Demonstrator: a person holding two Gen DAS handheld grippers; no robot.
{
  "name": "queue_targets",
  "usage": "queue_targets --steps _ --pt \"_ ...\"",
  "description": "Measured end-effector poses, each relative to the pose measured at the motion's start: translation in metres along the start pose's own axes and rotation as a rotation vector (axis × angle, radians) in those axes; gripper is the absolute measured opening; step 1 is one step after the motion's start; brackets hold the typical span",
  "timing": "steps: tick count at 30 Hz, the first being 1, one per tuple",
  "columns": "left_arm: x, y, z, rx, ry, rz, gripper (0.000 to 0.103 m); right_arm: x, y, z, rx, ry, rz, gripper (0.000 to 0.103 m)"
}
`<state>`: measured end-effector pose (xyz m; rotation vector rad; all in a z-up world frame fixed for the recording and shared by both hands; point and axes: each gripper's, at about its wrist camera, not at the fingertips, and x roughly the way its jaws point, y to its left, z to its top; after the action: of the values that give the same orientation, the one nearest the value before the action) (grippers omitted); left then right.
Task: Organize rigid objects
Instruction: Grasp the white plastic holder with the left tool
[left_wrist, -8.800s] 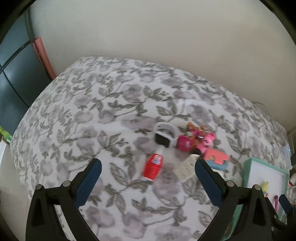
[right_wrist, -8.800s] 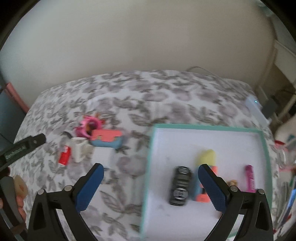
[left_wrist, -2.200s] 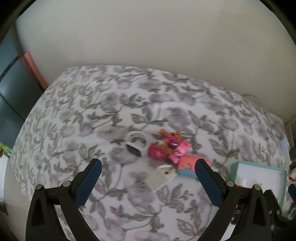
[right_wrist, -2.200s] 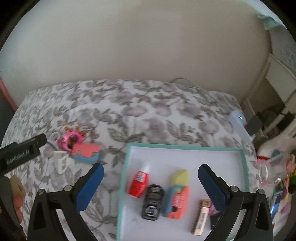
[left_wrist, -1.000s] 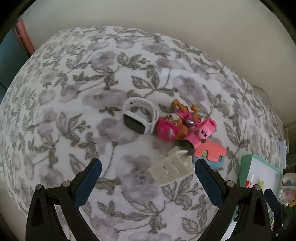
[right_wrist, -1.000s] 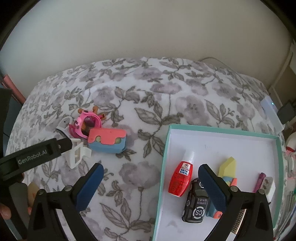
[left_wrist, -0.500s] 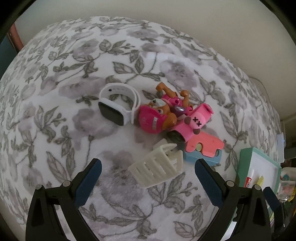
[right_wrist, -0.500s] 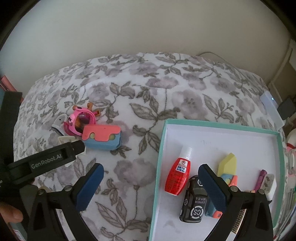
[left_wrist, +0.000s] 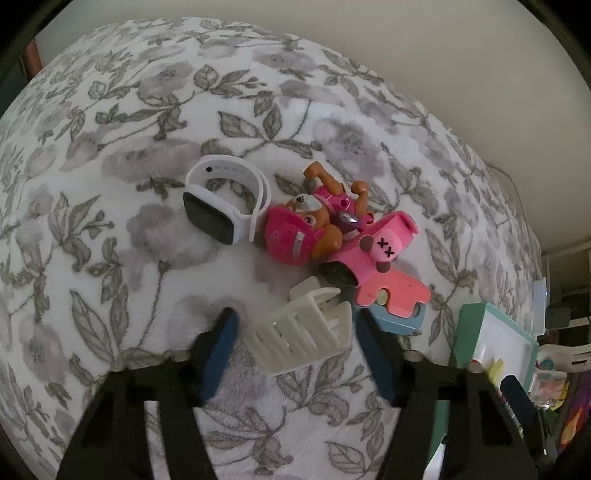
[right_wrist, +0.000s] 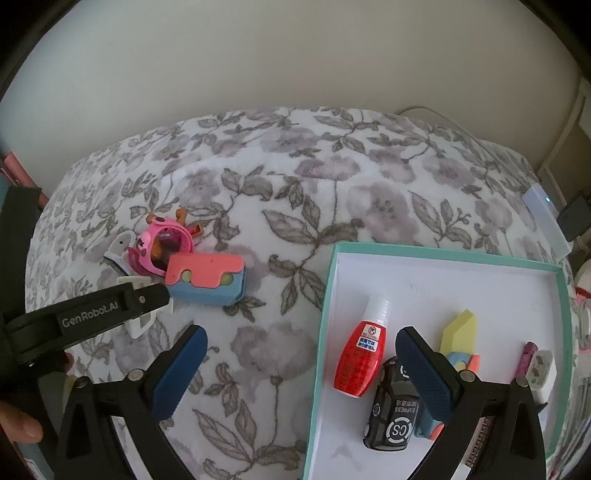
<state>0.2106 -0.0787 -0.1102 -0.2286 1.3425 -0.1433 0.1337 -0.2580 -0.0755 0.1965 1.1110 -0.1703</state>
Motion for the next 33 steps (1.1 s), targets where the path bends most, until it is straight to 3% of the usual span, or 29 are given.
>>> queue_targets --steps 6,14,26,33 --pt "-0.004 0.002 0.0 0.0 -0.003 -0.011 0.059 0.004 0.004 0.003 0.0 -0.008 0.013 0.103" --pt "-0.014 0.014 0.003 -0.003 -0.022 0.057 0.059 0.012 0.024 0.013 -0.036 -0.037 0.039 0.103" --pt "-0.032 0.045 0.012 -0.084 -0.075 0.12 0.059 0.039 0.053 0.021 -0.052 -0.031 0.066 0.103" --pt "-0.037 0.052 0.014 -0.12 -0.093 0.117 0.059 0.053 0.065 0.028 -0.04 -0.023 0.076 0.103"
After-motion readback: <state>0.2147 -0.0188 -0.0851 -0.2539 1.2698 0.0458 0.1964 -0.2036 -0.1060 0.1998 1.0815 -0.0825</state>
